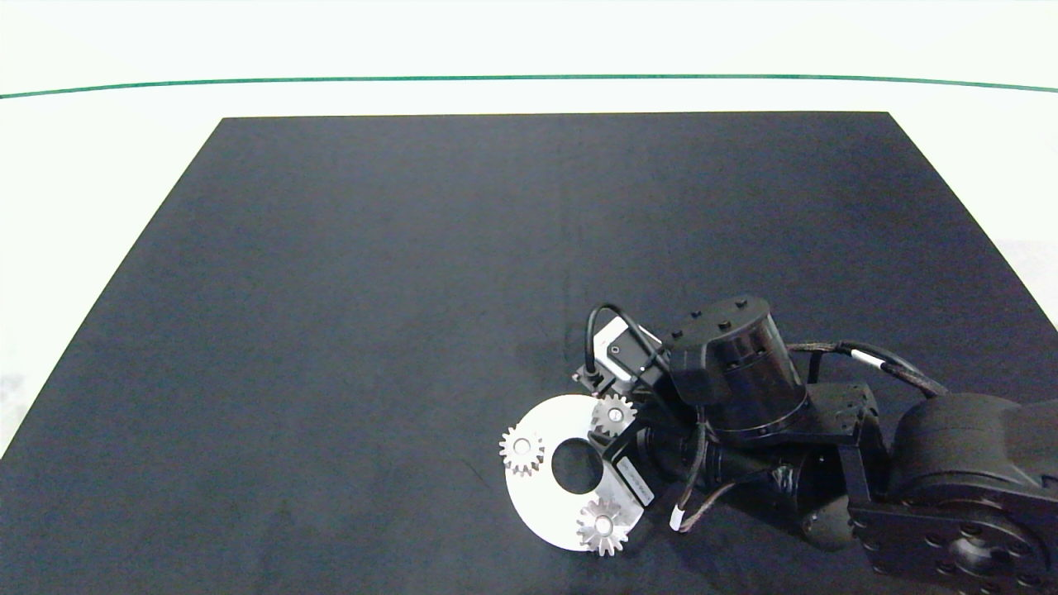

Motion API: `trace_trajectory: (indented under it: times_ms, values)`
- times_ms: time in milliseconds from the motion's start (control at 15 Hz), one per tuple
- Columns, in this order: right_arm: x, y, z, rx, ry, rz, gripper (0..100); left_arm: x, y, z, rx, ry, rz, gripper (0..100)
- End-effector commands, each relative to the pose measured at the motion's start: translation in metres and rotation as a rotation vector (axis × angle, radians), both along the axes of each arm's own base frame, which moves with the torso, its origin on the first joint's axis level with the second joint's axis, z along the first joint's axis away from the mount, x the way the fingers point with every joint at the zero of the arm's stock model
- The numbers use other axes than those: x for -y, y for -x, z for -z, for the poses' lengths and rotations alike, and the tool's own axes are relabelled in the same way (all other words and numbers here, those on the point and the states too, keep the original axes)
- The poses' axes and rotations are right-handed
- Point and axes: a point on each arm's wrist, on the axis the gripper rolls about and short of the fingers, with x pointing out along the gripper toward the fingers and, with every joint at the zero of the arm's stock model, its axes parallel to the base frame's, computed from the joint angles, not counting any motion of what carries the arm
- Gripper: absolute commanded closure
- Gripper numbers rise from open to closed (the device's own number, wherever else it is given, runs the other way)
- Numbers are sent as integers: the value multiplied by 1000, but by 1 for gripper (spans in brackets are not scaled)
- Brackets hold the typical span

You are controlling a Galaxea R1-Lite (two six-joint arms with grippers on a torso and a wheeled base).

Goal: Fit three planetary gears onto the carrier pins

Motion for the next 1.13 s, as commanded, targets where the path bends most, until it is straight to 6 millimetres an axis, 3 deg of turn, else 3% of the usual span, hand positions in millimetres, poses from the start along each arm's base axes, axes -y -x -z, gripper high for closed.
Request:
trace_trajectory:
  times_ms: [67,200,267,333,400,533,667,933,1133]
  values:
    - [8,-4,-15,46,-32,36,0,0,0,0,-4,-2,0,0]
    - [45,-2,-75,198,-146,155,0,0,1,1,0,-1,-1,0]
    - [62,1,-91,232,-172,195,0,0,1,1,3,1,0,0]
    - [109,23,-114,263,-168,307,0,0,1,1,-1,-2,-1,0]
    - [136,47,-118,263,-142,383,0,0,0,3,-7,-1,-2,0]
    - [178,103,-109,303,-130,485,0,0,0,4,-9,-2,-7,0]
    - [203,142,-99,378,-148,566,0,0,3,5,7,-2,-15,0]
    - [239,202,-81,447,-142,752,0,9,12,12,53,-24,-163,0]
    - [250,245,-69,507,-141,910,0,18,18,21,94,-105,-258,0]
